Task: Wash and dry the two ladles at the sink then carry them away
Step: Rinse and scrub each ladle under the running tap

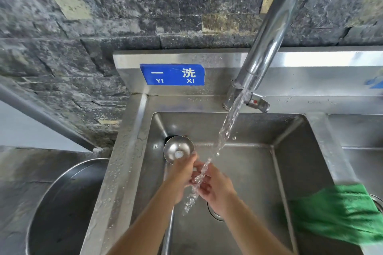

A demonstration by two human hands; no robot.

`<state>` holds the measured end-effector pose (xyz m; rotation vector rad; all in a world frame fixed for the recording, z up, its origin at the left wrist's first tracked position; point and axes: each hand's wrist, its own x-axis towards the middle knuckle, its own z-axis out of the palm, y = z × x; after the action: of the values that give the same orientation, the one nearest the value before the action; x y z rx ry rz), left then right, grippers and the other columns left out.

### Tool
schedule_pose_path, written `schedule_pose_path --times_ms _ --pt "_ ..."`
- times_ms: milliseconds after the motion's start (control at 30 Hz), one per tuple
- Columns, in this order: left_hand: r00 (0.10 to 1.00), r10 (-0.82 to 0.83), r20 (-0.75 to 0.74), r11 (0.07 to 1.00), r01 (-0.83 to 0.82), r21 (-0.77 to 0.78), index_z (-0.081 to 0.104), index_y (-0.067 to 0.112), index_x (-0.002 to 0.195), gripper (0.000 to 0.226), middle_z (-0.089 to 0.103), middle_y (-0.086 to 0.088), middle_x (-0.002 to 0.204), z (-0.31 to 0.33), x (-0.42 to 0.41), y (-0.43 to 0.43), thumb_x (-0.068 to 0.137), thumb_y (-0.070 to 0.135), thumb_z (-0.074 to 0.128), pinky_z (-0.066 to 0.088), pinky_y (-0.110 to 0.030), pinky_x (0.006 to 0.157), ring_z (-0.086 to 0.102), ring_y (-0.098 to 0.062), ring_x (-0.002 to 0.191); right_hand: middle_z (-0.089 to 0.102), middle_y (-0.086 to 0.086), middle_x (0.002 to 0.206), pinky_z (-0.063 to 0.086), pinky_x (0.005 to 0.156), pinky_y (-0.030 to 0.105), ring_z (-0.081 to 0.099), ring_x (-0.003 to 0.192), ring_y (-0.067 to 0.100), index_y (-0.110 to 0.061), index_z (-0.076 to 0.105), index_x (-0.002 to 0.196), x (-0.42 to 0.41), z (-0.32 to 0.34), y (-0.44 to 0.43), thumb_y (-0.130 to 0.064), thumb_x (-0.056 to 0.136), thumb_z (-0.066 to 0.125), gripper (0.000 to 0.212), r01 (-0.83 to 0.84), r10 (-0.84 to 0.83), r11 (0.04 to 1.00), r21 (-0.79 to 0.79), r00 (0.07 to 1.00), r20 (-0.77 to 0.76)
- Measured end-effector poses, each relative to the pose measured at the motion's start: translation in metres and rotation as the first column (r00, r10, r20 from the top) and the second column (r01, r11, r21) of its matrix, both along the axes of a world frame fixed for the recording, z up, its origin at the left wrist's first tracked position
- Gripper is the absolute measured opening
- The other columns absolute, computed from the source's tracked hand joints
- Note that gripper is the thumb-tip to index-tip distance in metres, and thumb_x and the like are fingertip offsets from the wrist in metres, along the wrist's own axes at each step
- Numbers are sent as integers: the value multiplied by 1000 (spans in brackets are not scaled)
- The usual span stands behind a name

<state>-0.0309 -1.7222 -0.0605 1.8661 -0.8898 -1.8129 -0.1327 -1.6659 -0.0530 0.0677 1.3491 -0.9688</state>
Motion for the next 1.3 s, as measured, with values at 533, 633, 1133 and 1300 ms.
schedule_pose_path --times_ms 533,633,1133,1300 --pt "870 -222 439 970 241 12 46 7 140 44 58 -15 133 -92 73 42 97 14 52 48 -25 83 62 -26 106 68 9 68 52 38 21 66 44 14 -2 64 87 49 -74 5 -6 104 54 20 237 -284 954 185 914 290" --pt "808 -265 527 952 307 7 54 4 130 37 62 -16 127 -107 72 34 96 20 54 51 -37 93 62 -32 110 68 10 61 53 38 22 66 44 17 1 63 87 47 -78 7 -8 105 53 23 259 -312 945 200 896 317" --pt "616 -486 620 850 497 173 42 -1 126 33 50 -26 130 -105 54 21 94 7 47 54 -37 74 59 -40 112 64 9 51 63 56 27 66 46 16 2 63 85 32 -78 9 4 102 53 20 177 -209 969 173 959 194" --pt "636 -493 594 846 510 157 47 3 118 26 58 -19 118 -69 60 39 93 10 43 44 -31 60 65 -35 97 65 20 83 64 53 28 70 73 23 7 66 93 25 -56 11 5 100 57 12 132 -161 978 161 970 182"
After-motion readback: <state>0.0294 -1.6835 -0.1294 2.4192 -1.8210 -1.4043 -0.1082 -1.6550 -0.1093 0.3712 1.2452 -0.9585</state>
